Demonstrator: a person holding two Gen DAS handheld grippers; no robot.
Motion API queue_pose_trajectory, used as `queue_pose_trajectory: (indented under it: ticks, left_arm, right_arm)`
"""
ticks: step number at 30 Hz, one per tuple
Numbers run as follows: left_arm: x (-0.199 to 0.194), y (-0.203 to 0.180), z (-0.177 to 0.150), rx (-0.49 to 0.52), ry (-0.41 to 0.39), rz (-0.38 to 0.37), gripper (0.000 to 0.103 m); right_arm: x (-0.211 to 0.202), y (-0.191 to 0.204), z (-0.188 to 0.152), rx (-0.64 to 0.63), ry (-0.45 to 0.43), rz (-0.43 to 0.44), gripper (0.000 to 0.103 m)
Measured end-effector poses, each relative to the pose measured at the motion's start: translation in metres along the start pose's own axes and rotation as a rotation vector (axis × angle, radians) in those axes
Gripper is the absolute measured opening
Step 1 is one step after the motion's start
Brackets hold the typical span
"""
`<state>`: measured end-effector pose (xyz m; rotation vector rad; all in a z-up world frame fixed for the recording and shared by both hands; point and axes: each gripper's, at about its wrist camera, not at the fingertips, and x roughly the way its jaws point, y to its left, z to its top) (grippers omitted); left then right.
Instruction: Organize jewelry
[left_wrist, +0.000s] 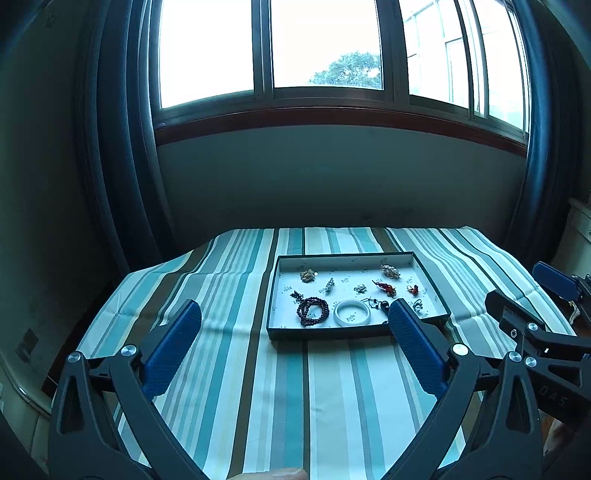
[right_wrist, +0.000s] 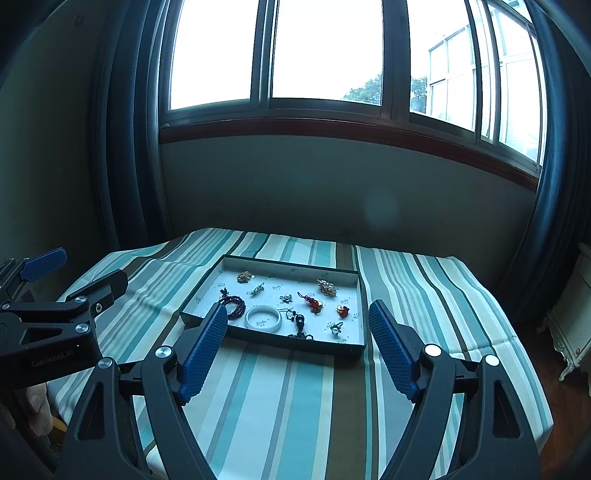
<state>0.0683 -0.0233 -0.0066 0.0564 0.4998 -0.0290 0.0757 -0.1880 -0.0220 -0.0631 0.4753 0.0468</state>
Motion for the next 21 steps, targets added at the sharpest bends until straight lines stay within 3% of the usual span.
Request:
queue_pose_trajectory:
  ticks: [13, 16, 21]
  left_arm:
    - [0.007, 0.003, -0.003, -0.010, 0.025, 0.008, 0.101]
    - [0.011, 0.003, -0.005, 0.006, 0.016, 0.039, 0.101]
    - [0.031, 0.013, -0.010, -0.019, 0.065, 0.044, 0.101]
  right_arm:
    - [-0.001, -0.002, -0.003, -0.001, 0.006, 0.002, 0.078]
    - [-0.003, -0.004, -0.006, -0.001, 0.009, 0.001, 0.078]
    - [0.007, -0.011, -0.008, 0.006, 0.034, -0.002, 0.078]
